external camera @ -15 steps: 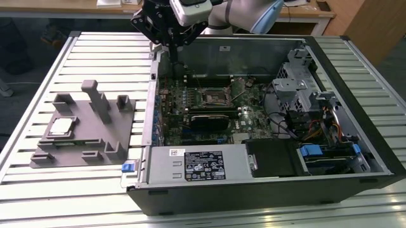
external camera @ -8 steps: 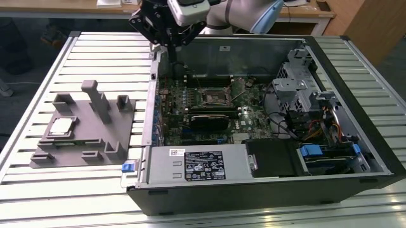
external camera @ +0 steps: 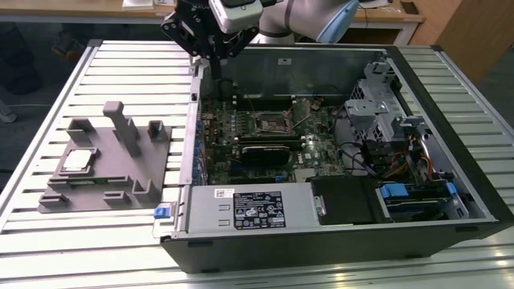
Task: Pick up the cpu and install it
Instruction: 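Reach for the cpu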
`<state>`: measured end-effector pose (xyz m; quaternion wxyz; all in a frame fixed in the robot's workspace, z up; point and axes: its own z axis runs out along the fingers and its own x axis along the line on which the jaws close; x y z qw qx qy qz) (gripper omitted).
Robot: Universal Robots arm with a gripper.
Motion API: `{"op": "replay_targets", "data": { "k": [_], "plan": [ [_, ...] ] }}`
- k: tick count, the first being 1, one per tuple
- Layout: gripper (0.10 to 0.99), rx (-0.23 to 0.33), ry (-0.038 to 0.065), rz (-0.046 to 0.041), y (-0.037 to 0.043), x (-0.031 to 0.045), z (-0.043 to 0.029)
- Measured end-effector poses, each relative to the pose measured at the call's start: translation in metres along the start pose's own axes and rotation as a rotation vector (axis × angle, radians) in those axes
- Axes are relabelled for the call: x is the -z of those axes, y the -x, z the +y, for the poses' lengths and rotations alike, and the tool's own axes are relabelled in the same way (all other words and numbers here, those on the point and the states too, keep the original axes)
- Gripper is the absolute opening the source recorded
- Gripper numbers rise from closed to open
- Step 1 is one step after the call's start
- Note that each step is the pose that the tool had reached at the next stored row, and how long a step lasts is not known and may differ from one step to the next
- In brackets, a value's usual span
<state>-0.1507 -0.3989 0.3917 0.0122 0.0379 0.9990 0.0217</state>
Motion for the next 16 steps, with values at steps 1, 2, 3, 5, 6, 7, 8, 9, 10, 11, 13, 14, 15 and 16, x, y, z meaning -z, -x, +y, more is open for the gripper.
{"op": "replay_targets", "data": {
  "k": [1,2,3,5,6,7,8,9,10,11,13,14,15,16],
  "plan": [
    [0.106,0.000,0.000,0.0000,-0.0004,0.0000,0.0000],
    [0.106,0.000,0.000,0.0000,-0.0008,0.0000,-0.0001],
    [0.106,0.000,0.000,0.0000,-0.0012,0.0000,-0.0001],
    [0.106,0.000,0.000,0.0000,-0.0021,0.0000,-0.0002],
    [0.106,0.000,0.000,0.0000,-0.0025,0.0000,-0.0002],
    [0.106,0.000,0.000,0.0000,-0.0029,0.0000,-0.0002],
    [0.106,0.000,0.000,0.0000,-0.0034,0.0000,-0.0003],
    [0.106,0.000,0.000,-0.0001,-0.0038,0.0000,-0.0003],
    [0.106,0.000,0.000,-0.0001,-0.0042,0.0000,-0.0003],
    [0.106,0.000,0.000,0.0000,-0.0046,0.0000,-0.0004],
    [0.106,0.000,0.000,0.0000,-0.0054,0.0000,-0.0004],
    [0.106,0.000,0.000,0.0000,-0.0058,0.0000,-0.0005],
    [0.106,0.000,0.000,0.0000,-0.0062,0.0000,-0.0005],
    [0.106,0.000,0.000,0.0000,-0.0066,0.0000,-0.0005]
  ]
}}
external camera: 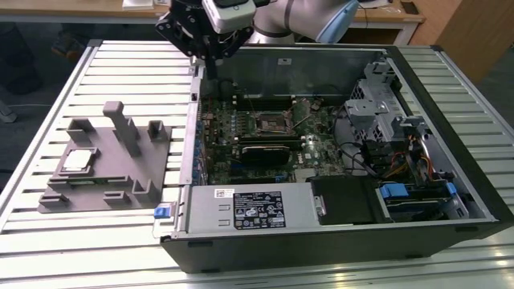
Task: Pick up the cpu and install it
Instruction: 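Reach for the cpu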
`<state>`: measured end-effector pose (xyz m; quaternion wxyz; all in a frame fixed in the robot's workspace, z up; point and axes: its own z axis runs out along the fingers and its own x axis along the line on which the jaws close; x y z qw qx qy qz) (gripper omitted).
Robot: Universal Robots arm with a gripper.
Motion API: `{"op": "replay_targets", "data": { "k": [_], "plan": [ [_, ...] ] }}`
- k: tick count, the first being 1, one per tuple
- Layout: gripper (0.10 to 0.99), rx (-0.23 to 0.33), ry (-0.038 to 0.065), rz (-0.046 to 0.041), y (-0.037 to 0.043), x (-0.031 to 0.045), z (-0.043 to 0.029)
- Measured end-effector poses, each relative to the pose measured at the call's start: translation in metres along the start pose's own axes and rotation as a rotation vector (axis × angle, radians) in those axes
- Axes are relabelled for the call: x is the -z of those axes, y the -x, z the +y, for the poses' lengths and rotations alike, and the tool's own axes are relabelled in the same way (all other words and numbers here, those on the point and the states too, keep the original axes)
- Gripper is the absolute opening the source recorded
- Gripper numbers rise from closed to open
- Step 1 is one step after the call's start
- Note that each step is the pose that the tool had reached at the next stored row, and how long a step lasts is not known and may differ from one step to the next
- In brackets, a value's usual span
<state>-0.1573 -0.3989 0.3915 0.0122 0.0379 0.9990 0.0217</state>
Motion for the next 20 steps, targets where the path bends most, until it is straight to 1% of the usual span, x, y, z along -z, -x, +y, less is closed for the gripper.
{"op": "replay_targets", "data": {
  "k": [20],
  "plan": [
    [0.106,0.000,0.000,0.0000,-0.0099,-0.0002,-0.0008]
  ]
}}
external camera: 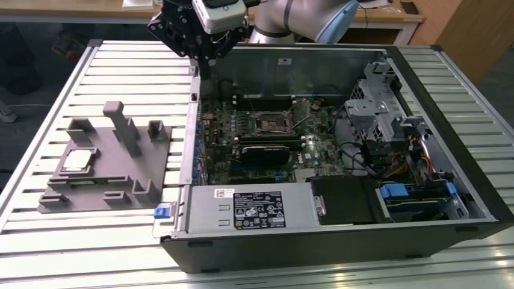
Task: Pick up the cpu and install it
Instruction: 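Reach for the cpu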
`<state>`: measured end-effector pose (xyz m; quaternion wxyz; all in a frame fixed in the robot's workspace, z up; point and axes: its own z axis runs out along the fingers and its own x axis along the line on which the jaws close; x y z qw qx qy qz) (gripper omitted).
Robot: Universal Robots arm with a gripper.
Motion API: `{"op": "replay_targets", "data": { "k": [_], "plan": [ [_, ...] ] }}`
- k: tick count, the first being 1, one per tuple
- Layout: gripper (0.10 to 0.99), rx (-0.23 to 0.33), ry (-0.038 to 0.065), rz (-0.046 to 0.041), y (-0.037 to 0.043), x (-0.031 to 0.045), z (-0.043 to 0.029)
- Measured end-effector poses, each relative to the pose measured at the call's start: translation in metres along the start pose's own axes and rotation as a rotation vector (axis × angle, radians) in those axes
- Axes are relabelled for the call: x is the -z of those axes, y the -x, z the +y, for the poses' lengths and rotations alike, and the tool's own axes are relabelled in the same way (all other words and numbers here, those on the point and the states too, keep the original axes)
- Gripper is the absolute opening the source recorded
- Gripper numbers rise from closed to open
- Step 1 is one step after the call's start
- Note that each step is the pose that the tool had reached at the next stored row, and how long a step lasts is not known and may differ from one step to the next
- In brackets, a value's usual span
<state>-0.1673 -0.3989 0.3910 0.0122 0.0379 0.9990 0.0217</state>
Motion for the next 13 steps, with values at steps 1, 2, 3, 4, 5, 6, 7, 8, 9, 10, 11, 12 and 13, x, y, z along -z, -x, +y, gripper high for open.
{"op": "replay_targets", "data": {
  "k": [1,2,3,4,5,6,7,8,9,10,11,12,13],
  "plan": [
    [0.106,0.000,0.000,0.0000,-0.0004,0.0000,0.0000],
    [0.106,0.000,0.000,0.0000,-0.0009,-0.0001,-0.0001],
    [0.106,0.000,0.000,0.0000,-0.0014,-0.0001,-0.0001],
    [0.106,0.000,0.000,0.0000,-0.0019,-0.0002,-0.0002],
    [0.106,0.000,0.000,0.0000,-0.0024,-0.0001,-0.0002],
    [0.106,0.000,0.000,0.0000,-0.0028,-0.0002,-0.0002],
    [0.106,0.000,0.000,0.0000,-0.0032,-0.0002,-0.0003],
    [0.106,0.000,0.000,0.0000,-0.0036,-0.0003,-0.0003],
    [0.106,0.000,0.000,0.0000,-0.0040,-0.0003,-0.0003],
    [0.106,0.000,0.000,0.0000,-0.0043,-0.0003,-0.0004],
    [0.106,0.000,0.000,0.0000,-0.0047,-0.0004,-0.0004],
    [0.106,0.000,0.000,0.0000,-0.0051,-0.0004,-0.0004],
    [0.106,0.000,0.000,0.0000,-0.0055,-0.0005,-0.0005]
  ]
}}
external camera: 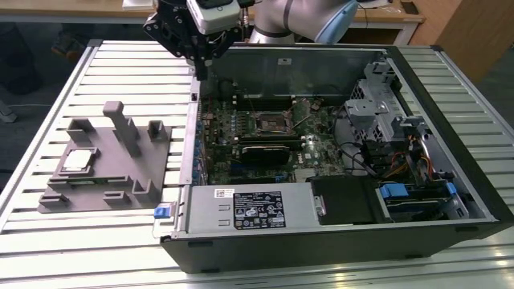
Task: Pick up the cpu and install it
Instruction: 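Reach for the cpu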
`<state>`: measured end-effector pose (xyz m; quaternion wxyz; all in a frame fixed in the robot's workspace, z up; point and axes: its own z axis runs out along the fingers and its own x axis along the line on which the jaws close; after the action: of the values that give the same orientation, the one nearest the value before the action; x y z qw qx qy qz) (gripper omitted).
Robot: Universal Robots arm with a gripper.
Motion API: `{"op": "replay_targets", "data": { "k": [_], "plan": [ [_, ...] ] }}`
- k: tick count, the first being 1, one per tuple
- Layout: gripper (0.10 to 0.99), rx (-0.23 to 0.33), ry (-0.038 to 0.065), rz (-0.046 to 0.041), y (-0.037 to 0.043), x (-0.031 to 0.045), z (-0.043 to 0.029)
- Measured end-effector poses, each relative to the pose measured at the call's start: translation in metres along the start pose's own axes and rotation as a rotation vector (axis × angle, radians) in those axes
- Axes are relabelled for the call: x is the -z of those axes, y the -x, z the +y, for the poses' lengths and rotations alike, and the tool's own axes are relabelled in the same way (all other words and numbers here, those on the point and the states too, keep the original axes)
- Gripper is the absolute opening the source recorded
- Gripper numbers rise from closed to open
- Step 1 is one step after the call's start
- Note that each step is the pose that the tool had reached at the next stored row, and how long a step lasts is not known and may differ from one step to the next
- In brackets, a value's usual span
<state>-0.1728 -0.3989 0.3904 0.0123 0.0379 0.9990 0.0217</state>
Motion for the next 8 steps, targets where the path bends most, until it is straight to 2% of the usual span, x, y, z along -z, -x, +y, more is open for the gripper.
{"op": "replay_targets", "data": {
  "k": [8],
  "plan": [
    [0.106,0.000,0.000,0.0000,-0.0033,-0.0003,-0.0003]
  ]
}}
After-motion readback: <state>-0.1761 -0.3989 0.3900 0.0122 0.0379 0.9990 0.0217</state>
